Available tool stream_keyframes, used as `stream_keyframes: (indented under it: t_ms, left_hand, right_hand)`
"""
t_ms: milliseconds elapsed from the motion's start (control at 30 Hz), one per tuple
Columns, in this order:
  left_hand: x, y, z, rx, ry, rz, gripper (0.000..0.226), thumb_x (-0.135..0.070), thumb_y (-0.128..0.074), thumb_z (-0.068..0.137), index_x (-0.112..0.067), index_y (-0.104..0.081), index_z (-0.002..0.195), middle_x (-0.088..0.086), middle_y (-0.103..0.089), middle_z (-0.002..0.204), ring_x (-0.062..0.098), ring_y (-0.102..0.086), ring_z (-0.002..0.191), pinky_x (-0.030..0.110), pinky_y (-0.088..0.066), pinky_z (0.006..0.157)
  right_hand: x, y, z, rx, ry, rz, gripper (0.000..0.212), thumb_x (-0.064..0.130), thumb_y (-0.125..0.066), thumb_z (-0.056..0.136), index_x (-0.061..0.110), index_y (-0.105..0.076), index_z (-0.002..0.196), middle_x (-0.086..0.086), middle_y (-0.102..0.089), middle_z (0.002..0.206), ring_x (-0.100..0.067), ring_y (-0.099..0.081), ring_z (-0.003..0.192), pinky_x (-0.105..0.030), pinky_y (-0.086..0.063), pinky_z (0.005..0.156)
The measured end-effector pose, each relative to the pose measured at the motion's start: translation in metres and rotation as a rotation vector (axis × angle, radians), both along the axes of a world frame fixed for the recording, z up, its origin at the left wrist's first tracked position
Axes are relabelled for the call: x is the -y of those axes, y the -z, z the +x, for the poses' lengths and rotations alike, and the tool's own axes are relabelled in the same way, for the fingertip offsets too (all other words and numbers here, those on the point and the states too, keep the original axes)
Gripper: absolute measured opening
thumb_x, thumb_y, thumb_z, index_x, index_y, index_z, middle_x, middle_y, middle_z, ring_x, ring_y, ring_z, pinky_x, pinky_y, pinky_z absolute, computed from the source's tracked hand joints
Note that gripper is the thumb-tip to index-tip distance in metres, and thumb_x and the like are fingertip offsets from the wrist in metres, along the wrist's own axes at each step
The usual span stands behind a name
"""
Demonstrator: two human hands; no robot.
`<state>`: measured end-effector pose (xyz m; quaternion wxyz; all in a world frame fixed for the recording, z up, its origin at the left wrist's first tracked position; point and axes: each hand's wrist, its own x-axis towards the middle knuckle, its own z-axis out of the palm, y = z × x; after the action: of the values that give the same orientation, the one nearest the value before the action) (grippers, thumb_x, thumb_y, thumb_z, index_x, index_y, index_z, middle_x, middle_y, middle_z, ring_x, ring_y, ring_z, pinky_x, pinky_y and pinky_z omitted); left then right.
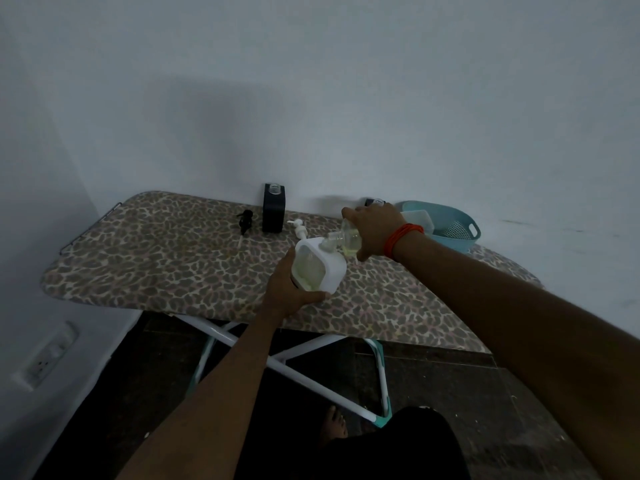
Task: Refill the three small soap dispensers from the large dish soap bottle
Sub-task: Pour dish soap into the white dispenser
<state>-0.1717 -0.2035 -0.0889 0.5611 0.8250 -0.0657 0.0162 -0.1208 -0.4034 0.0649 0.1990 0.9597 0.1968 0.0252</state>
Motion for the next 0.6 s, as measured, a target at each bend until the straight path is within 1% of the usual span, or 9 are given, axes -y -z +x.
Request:
stream_keyframes:
  t_ms: [200,433,500,600]
  left_hand:
    - [-0.0003,0.0011,0.0020,0.001,-0.001,0.005,0.130,-0.046,-0.091,0.052,-0.015,-0.025,0.160,0.007,-0.039,0.160,0.027,-0.041,0.145,0.054,-0.041,0.113]
    - [0.0004,0.0035,0.0024,0.017,-0.007,-0.007,0.128,-0.043,-0.092,0.053,-0.015,-0.027,0.159,0.007,-0.042,0.158,0.026,-0.043,0.143,0.054,-0.042,0.112]
    - [0.0000,0.0039,0.0029,0.010,-0.004,-0.009,0.130,-0.047,-0.092,0.052,-0.015,-0.027,0.160,0.007,-0.041,0.158,0.026,-0.043,0.144,0.054,-0.042,0.112]
    - [-0.0004,0.0034,0.0036,0.012,0.006,-0.014,0.136,-0.060,-0.088,0.046,-0.016,-0.027,0.159,0.006,-0.042,0.158,0.025,-0.043,0.143,0.053,-0.042,0.112]
  right_hand:
    - [-0.0003,-0.0005,-0.0005,0.000,0.000,-0.008,0.094,0.053,-0.086,0.062,0.024,-0.038,0.136,-0.006,-0.064,0.121,-0.030,-0.062,0.107,-0.047,-0.047,0.092]
    - [-0.0001,-0.0004,-0.0010,0.006,-0.003,-0.003,0.092,0.054,-0.086,0.061,0.024,-0.039,0.134,-0.006,-0.064,0.119,-0.030,-0.062,0.106,-0.047,-0.048,0.090]
    - [0.0003,-0.0005,-0.0007,0.008,-0.004,-0.003,0.091,0.053,-0.086,0.061,0.024,-0.039,0.133,-0.005,-0.064,0.119,-0.030,-0.062,0.105,-0.047,-0.048,0.090]
    - [0.0002,0.0000,-0.0004,0.009,-0.004,-0.004,0.091,0.053,-0.086,0.061,0.023,-0.039,0.133,-0.005,-0.064,0.118,-0.030,-0.062,0.105,-0.047,-0.048,0.091]
